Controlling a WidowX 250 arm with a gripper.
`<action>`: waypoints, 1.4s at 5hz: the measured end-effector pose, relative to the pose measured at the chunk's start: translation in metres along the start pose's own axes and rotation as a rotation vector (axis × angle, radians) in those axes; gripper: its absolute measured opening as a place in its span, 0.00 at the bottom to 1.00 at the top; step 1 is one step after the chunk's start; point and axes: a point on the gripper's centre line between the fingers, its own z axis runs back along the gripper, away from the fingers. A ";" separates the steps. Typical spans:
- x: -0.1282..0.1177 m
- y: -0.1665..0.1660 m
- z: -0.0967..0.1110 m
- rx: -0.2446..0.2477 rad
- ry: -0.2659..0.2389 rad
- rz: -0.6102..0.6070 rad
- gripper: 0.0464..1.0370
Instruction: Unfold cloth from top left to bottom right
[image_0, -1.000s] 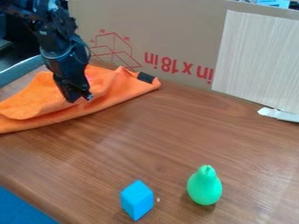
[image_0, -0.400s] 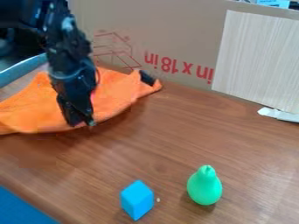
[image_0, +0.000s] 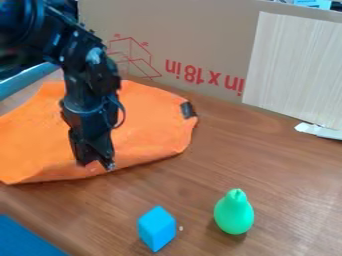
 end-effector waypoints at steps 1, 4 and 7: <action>-0.002 -0.009 0.002 -0.005 0.008 -0.006 0.02; -0.014 -0.014 0.018 -0.087 -0.071 -0.077 0.04; -0.024 -0.015 0.018 -0.059 -0.136 -0.119 0.80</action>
